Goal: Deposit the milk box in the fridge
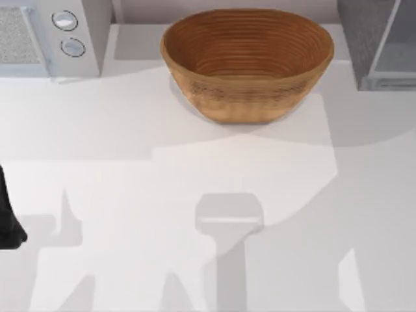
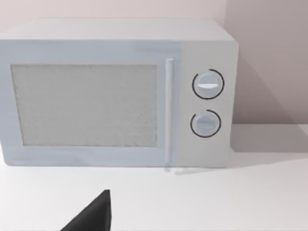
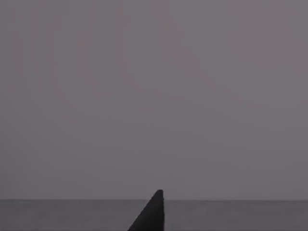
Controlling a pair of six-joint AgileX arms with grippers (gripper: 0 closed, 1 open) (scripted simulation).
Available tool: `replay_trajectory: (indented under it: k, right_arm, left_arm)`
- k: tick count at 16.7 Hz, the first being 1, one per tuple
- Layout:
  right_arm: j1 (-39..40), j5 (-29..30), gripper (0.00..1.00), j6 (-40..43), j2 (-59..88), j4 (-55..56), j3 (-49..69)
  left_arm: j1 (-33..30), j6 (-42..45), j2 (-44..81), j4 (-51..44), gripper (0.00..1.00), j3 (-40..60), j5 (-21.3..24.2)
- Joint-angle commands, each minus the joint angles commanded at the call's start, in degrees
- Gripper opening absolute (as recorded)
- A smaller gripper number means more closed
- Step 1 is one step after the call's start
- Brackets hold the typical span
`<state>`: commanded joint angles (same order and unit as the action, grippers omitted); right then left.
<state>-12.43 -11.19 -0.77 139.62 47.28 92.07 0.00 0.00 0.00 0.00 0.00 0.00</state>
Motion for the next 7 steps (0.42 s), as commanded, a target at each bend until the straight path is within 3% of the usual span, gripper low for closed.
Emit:
replay_trajectory:
  k: [2,7]
  right_arm:
    - [0.0,0.0,1.00,0.0,0.0,0.0,0.0]
    - [0.0,0.0,1.00,0.0,0.0,0.0,0.0]
  left_arm:
    - [0.0,0.0,0.0,0.0,1.00,0.0,0.0]
    - [0.0,0.0,0.0,0.0,1.00,0.0,0.0]
